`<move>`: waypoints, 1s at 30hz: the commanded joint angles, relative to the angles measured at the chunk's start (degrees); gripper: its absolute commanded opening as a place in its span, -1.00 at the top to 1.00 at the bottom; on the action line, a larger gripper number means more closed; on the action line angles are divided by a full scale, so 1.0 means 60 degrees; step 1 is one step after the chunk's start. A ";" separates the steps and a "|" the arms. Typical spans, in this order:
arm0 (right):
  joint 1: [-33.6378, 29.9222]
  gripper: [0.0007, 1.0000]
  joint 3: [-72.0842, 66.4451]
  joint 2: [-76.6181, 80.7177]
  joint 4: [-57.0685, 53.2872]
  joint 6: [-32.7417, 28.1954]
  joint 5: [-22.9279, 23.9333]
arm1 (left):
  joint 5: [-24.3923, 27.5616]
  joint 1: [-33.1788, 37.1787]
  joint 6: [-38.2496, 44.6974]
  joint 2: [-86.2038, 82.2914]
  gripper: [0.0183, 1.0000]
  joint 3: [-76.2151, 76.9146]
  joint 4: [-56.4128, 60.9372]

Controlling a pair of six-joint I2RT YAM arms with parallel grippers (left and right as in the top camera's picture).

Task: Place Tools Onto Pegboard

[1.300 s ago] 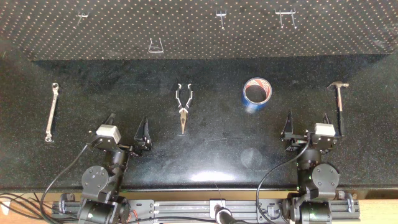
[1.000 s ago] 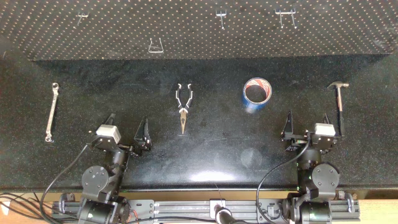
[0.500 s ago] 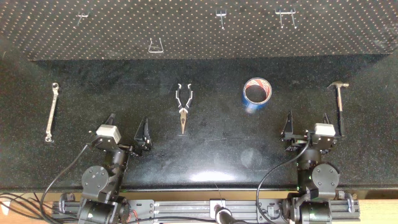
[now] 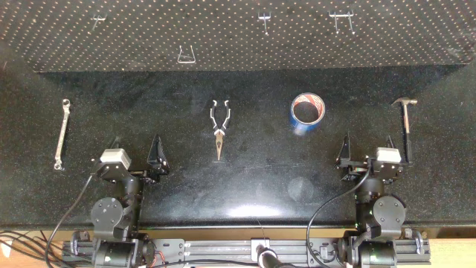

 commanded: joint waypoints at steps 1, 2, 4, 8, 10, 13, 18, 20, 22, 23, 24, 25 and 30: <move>-0.0047 -0.88 -0.0066 -0.0069 -0.0018 -0.0164 -0.0153 | -0.0106 0.0047 0.0117 -0.0124 -0.99 -0.0007 -0.0080; -0.0047 -0.87 -0.0066 -0.0069 -0.0018 -0.0164 -0.0153 | -0.0073 0.0040 0.0117 -0.0124 -0.99 -0.0007 -0.0080; -0.0047 -0.88 -0.0066 -0.0069 -0.0018 -0.0164 -0.0153 | -0.0124 0.0040 0.0120 -0.0120 -0.99 -0.0007 -0.0080; -0.0047 -0.87 -0.0066 -0.0069 -0.0018 -0.0164 -0.0153 | -0.0138 0.0102 0.0120 0.0186 -0.99 0.0244 -0.0386; -0.0047 -0.88 -0.0066 -0.0069 -0.0018 -0.0164 -0.0153 | -0.0018 0.0503 0.0124 0.0943 -0.99 0.1381 -0.1938; -0.0047 -0.87 -0.0066 -0.0069 -0.0018 -0.0164 -0.0153 | -0.0036 0.1563 0.0739 0.2266 -0.99 0.3453 -0.4175; -0.0047 -0.88 -0.0066 -0.0069 -0.0018 -0.0164 -0.0153 | 0.0415 0.4229 0.2911 0.5949 -0.99 0.6845 -0.7216; -0.0047 -0.87 -0.0066 -0.0069 -0.0015 -0.0160 -0.0153 | 0.0863 0.5300 0.4579 0.8215 -0.99 0.8400 -0.8346; -0.0047 -0.88 -0.0066 -0.0069 -0.0018 -0.0164 -0.0153 | 0.0871 0.5941 0.5796 0.9763 -0.99 0.9526 -0.9256; -0.0047 -0.88 -0.0066 -0.0069 -0.0018 -0.0164 -0.0153 | 0.0867 0.6262 0.6521 1.0601 -0.99 1.0105 -0.9799; -0.0047 -0.87 -0.0066 -0.0069 -0.0018 -0.0164 -0.0153 | 0.0878 0.6590 0.7085 1.1395 -0.99 1.0673 -1.0171; -0.0047 -0.87 -0.0066 -0.0069 -0.0018 -0.0164 -0.0153 | 0.0943 0.6852 0.7125 1.2178 -0.99 1.1224 -1.0342; -0.0047 -0.87 -0.0066 -0.0069 -0.0018 -0.0164 -0.0153 | 0.0911 0.7231 0.7887 1.4513 -0.99 1.2692 -1.0874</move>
